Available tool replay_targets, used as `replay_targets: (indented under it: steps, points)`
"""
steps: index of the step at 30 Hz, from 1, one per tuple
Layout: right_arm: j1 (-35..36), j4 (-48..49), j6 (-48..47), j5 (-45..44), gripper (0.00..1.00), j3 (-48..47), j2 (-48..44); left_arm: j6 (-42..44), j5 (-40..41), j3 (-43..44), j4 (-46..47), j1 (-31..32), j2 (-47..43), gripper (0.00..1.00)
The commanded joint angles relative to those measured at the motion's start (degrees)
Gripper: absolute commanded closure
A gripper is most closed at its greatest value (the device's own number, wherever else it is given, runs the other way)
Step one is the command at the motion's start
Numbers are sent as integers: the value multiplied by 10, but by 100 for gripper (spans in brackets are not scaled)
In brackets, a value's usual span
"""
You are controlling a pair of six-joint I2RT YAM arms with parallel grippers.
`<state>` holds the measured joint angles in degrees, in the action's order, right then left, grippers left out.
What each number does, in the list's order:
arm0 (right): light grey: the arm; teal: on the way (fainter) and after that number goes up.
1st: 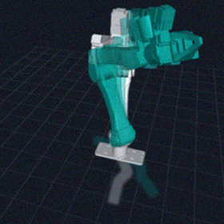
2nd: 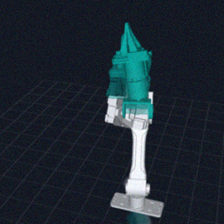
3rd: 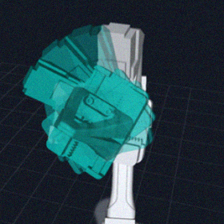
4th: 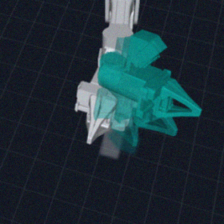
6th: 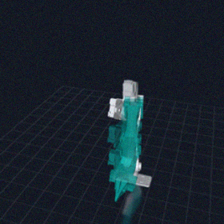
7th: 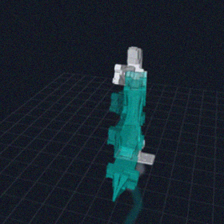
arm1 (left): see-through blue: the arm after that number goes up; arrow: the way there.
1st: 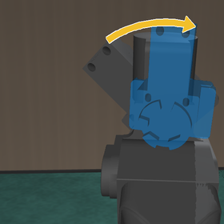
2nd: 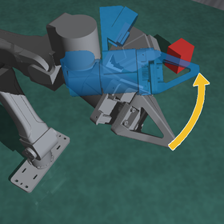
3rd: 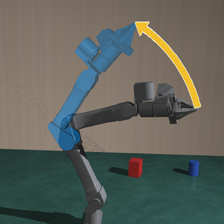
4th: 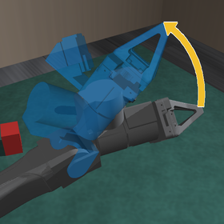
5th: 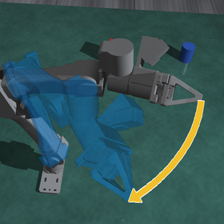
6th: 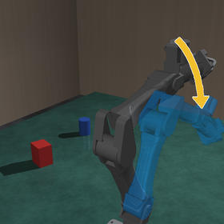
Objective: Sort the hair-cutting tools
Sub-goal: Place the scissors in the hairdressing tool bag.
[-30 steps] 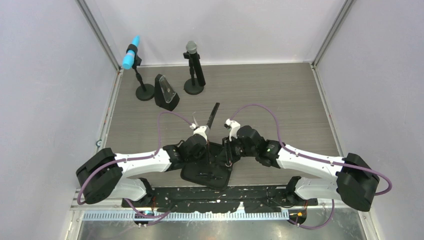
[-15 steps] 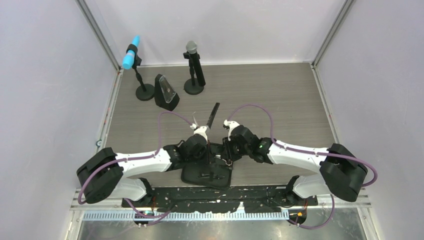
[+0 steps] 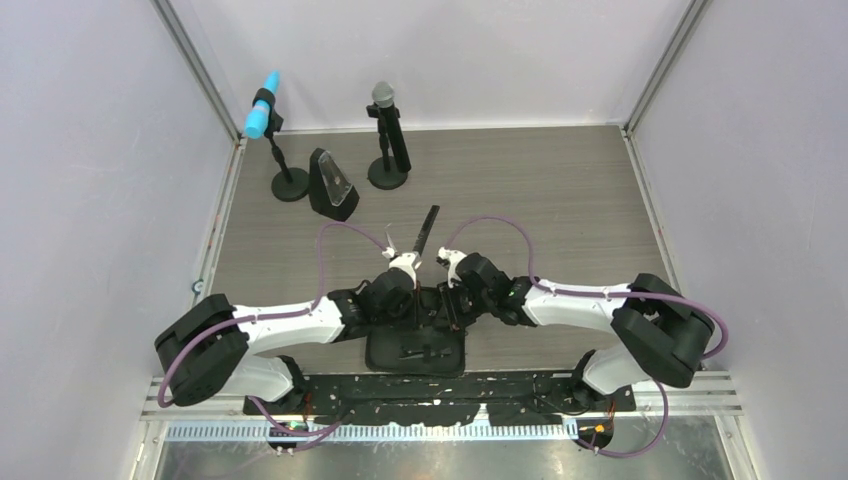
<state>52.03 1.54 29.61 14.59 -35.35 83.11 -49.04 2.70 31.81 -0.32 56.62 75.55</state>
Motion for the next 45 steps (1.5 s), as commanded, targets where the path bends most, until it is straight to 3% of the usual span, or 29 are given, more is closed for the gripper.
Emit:
replay_targets:
  steps: [1,9,19,24,34,45]
  points:
    - [2,0,-18,9,79,-2,-66,1,-5,20,54,1,0,100]
    - [-16,-76,-88,-37,69,-38,-135,2,-9,25,52,2,5,100]
    - [-28,-41,-90,-6,69,-39,-66,8,-18,23,62,2,2,100]
    - [-28,-9,-83,12,70,-27,-36,16,-24,19,79,2,1,100]
    - [-15,18,-74,93,85,-8,-4,14,-32,-5,115,3,-22,100]
    - [26,31,-55,88,87,-16,45,12,-6,-26,132,3,-56,100]
